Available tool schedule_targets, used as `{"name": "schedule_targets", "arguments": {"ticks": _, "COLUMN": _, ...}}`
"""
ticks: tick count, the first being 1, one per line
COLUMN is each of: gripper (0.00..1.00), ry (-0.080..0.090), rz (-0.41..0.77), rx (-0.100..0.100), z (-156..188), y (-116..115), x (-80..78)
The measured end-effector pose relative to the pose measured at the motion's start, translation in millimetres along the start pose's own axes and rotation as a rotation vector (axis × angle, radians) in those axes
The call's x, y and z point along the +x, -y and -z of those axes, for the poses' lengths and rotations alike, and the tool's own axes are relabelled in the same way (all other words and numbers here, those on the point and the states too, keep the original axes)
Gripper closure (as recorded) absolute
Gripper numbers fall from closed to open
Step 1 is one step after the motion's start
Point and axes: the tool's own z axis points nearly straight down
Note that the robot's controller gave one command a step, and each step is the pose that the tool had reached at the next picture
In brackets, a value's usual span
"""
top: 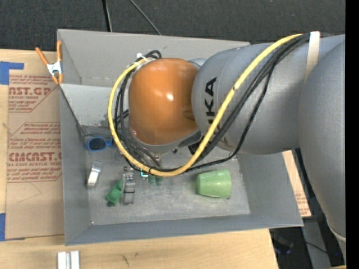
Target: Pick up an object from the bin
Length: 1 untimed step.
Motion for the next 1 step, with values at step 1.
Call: {"name": "schedule_targets", "arguments": {"ticks": 1, "gripper": 0.0, "ry": 0.001, "rz": 0.271, "rx": 0.002, "z": -130.0, "y": 34.4, "x": -0.3}}
